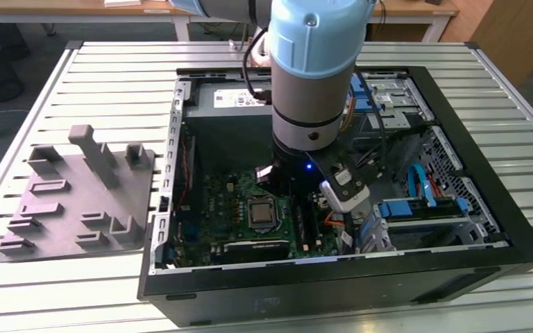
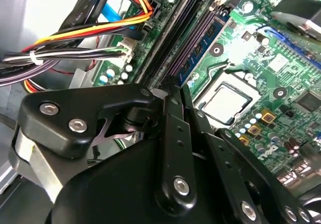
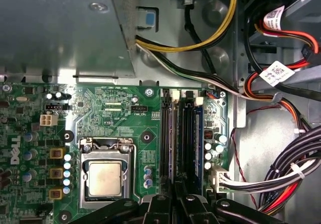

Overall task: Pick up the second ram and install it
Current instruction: 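Insert the second ram into the second slot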

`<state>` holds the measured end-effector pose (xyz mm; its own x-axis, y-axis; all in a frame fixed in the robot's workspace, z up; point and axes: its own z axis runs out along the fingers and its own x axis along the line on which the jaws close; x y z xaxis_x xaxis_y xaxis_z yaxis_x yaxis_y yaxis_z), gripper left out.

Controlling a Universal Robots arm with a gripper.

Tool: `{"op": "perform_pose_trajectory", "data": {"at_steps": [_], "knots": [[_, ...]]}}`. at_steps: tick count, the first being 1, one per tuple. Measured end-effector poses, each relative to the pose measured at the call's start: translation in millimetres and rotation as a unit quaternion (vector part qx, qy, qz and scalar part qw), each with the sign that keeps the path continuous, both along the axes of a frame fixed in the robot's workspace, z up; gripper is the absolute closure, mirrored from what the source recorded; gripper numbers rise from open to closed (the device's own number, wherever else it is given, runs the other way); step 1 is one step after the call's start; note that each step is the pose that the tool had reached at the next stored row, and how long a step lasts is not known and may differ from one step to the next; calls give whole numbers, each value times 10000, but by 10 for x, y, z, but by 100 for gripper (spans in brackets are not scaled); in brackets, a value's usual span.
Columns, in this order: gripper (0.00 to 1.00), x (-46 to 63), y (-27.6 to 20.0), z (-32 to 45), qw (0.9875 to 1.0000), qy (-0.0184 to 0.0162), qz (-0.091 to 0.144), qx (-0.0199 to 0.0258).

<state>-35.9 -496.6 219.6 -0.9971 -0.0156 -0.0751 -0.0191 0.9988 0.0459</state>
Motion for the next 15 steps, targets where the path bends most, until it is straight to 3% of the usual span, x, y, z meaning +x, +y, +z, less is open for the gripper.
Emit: {"op": "perform_pose_trajectory", "data": {"at_steps": [15], "knots": [[86,4,-8,-32,9999,6,135,-4]]}}
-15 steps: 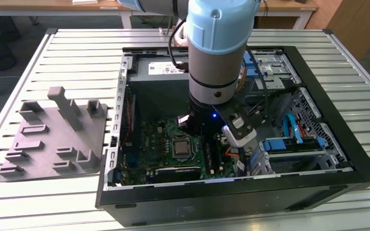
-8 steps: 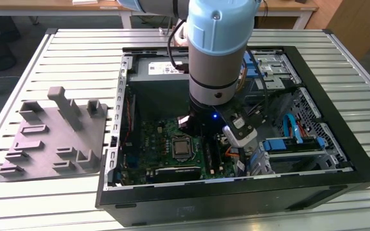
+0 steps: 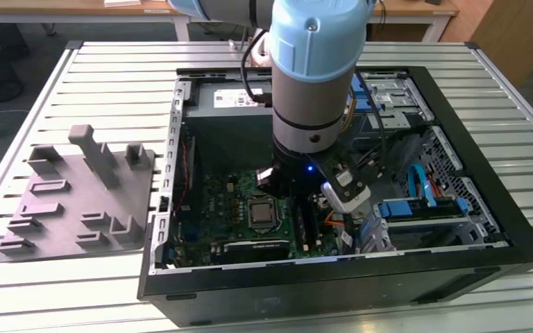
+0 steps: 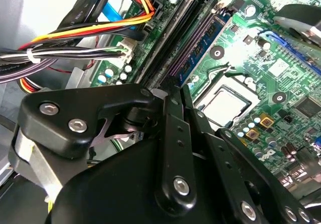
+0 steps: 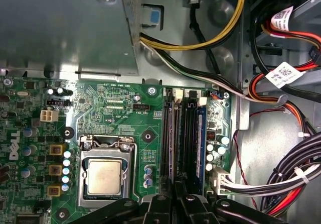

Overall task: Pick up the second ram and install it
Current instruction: 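Insert the second ram into the second slot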

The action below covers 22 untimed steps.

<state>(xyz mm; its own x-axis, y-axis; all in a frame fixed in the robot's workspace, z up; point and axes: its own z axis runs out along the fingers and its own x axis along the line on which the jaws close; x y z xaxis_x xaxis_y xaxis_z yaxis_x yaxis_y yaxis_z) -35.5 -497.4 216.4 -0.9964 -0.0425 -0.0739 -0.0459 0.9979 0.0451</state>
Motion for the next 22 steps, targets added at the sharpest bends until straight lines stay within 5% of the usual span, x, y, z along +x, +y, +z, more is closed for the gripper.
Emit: {"op": "perform_pose_trajectory", "data": {"at_steps": [22], "knots": [[86,14,-5,-13,10000,-1,17,1]]}}
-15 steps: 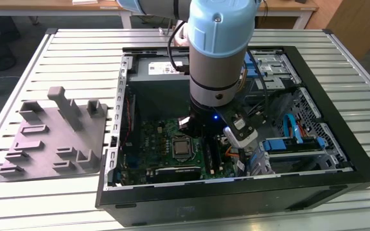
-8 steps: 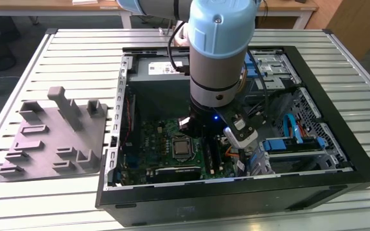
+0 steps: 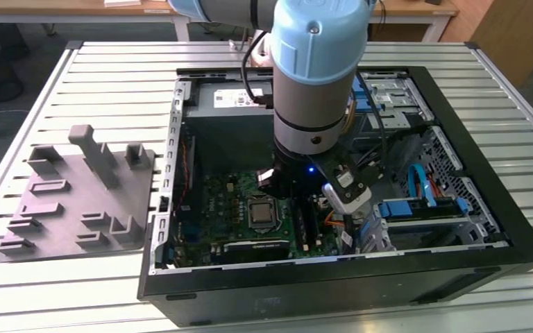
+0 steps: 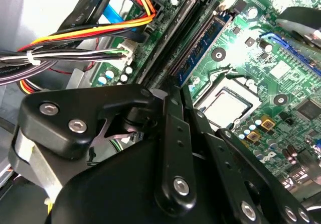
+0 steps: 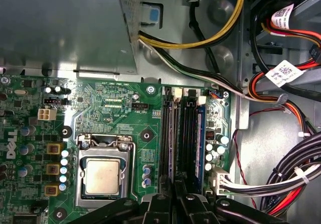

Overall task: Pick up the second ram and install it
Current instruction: 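Insert the second ram into the second slot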

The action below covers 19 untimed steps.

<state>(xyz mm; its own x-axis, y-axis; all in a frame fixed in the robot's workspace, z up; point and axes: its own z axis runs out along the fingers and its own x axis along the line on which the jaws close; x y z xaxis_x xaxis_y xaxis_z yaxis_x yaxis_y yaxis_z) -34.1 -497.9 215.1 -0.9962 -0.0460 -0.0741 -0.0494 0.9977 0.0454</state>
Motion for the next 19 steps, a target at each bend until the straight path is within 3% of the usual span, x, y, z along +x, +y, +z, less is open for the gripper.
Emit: {"op": "perform_pose_trajectory", "data": {"at_steps": [19], "knots": [[86,43,0,0,9999,0,-111,1]]}}
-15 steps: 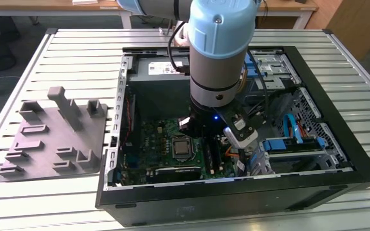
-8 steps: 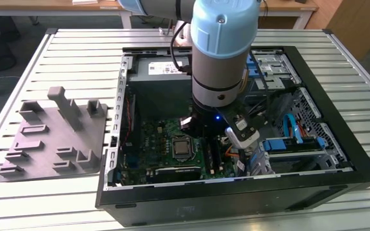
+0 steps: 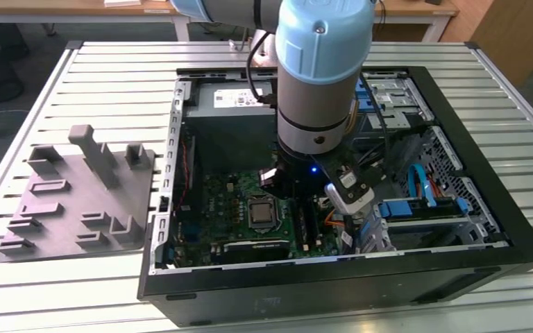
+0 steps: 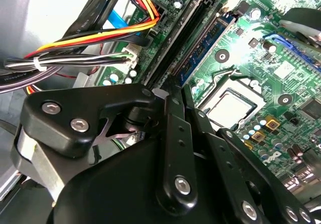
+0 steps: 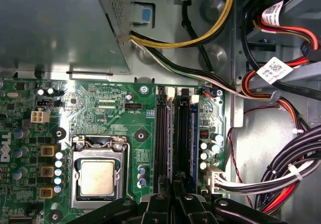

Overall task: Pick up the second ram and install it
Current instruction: 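Insert the second ram into the second slot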

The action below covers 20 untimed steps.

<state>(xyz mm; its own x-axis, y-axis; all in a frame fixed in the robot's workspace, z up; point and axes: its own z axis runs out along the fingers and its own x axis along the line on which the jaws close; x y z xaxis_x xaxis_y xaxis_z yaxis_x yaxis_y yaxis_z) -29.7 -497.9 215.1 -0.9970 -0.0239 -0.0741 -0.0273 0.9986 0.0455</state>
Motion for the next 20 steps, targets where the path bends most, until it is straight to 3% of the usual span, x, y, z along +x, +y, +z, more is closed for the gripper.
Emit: {"op": "perform_pose_trajectory", "data": {"at_steps": [20], "knots": [[86,14,7,-25,10000,5,-29,0]]}}
